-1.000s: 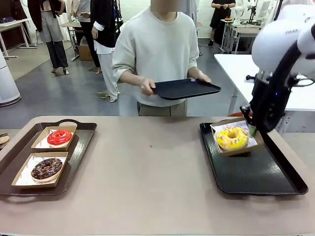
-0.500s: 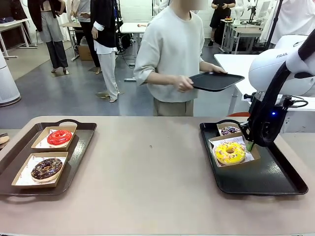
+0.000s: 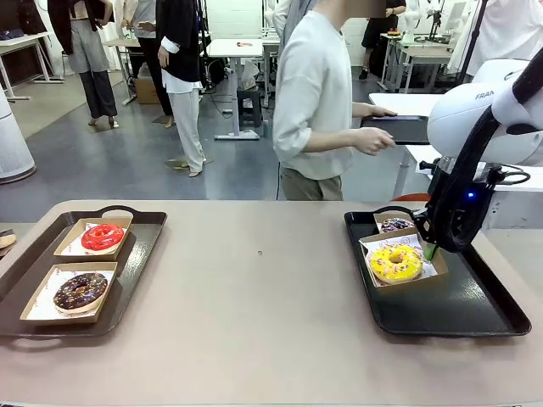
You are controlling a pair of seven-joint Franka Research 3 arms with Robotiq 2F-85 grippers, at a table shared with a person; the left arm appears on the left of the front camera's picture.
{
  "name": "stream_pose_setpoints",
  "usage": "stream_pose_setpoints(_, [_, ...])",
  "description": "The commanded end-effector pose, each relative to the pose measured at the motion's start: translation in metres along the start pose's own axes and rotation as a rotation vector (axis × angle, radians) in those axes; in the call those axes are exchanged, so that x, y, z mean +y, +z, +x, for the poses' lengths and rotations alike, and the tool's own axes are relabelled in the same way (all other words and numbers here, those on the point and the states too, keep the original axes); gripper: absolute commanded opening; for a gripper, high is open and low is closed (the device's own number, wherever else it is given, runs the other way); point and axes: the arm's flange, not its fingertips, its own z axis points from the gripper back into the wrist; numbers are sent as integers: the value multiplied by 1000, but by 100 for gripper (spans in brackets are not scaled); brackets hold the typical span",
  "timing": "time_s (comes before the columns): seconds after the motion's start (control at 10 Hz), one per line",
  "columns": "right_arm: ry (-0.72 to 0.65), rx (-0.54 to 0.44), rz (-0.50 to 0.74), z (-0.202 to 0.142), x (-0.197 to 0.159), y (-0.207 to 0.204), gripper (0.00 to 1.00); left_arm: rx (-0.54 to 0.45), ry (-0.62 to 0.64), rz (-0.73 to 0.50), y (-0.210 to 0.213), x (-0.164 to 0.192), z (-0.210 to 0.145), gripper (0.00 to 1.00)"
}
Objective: Individually package the donuts and arrange them on the tray.
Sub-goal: Place the picked Paper togo box on the Handle tray.
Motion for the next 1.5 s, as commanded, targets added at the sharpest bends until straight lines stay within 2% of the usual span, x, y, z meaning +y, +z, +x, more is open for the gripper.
stream_pose_setpoints(0.0, [11,2,-3,-2,-3,1,2,-13,1,0,2,-2,0,100])
stream_pose_setpoints(0.2, [0,0,0,0,0,0,2,-13,1,0,2,-2,0,100])
stream_pose_setpoints(0.9, [11,-18,3,-13,-30,-38,2,-13,1,0,2,-2,0,100])
stream_pose_setpoints(1.4, [20,25,10,-5,-36,-61,2,-13,1,0,2,-2,0,100])
